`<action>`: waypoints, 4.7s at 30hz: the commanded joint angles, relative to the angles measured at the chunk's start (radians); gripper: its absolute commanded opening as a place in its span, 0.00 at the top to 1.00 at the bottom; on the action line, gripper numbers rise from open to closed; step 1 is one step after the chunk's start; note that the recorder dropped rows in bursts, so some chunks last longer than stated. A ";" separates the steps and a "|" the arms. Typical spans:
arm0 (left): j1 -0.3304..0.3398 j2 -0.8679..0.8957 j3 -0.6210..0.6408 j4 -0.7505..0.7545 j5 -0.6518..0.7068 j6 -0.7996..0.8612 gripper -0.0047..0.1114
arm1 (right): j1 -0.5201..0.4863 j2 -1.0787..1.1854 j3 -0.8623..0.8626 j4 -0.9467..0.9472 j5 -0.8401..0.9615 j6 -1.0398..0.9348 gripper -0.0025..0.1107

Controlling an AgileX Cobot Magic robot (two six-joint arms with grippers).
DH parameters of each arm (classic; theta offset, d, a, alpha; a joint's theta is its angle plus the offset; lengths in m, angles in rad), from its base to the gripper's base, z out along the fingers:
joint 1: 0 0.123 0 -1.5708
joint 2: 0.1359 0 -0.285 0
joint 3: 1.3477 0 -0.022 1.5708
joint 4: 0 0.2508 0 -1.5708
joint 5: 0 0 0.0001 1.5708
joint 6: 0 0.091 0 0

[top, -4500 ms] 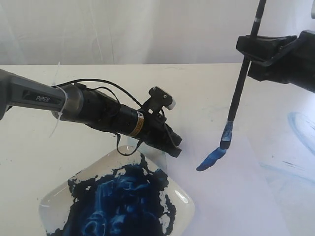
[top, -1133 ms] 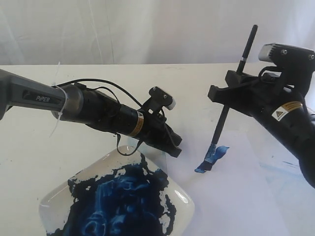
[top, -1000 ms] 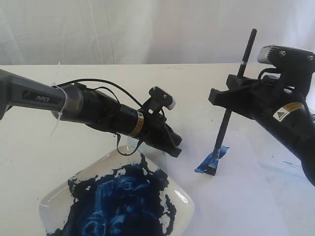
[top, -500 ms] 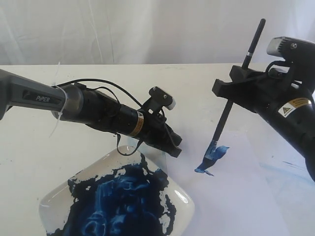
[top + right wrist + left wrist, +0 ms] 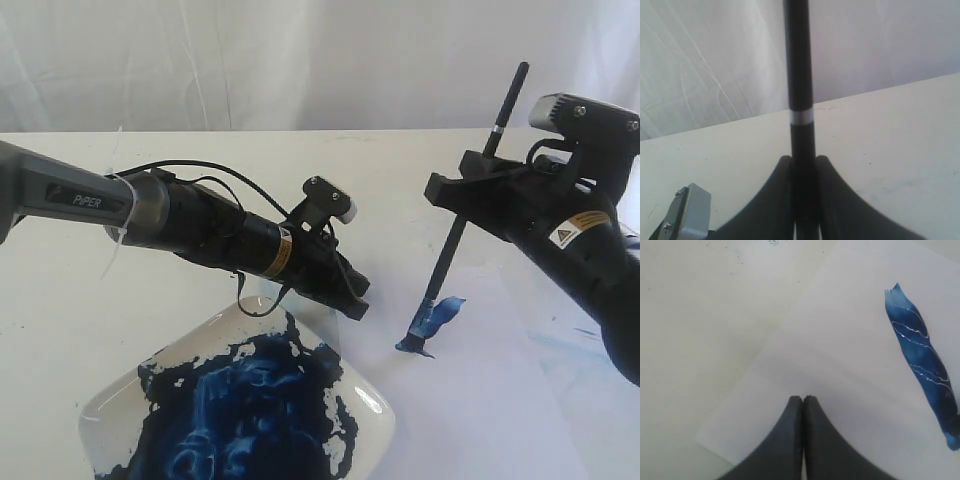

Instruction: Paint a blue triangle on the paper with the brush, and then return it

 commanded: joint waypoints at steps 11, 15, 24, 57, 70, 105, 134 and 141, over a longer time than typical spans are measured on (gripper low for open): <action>-0.007 0.002 -0.001 0.010 0.005 0.000 0.96 | 0.001 -0.041 0.002 0.172 0.067 -0.204 0.98; -0.007 0.002 -0.001 0.010 0.005 0.000 0.96 | -0.001 -0.081 0.003 0.272 0.112 -0.337 0.98; -0.007 0.002 -0.001 0.010 0.005 0.000 0.96 | -0.001 -0.123 0.003 0.515 0.129 -0.582 0.98; -0.007 0.002 -0.001 0.010 0.005 0.000 0.96 | -0.001 -0.183 -0.026 0.473 0.008 -0.508 0.98; -0.007 0.002 -0.001 0.010 0.005 0.000 0.96 | -0.001 0.022 -0.141 0.381 -0.086 -0.451 0.98; -0.007 0.002 -0.001 0.010 0.005 0.000 0.96 | -0.001 0.110 -0.175 0.408 -0.030 -0.451 0.98; -0.007 0.002 -0.001 0.010 0.005 0.000 0.96 | -0.001 0.033 -0.178 0.579 -0.027 -0.572 0.98; -0.007 0.002 -0.001 0.010 0.005 0.000 0.96 | -0.001 0.100 -0.227 0.574 -0.055 -0.561 0.98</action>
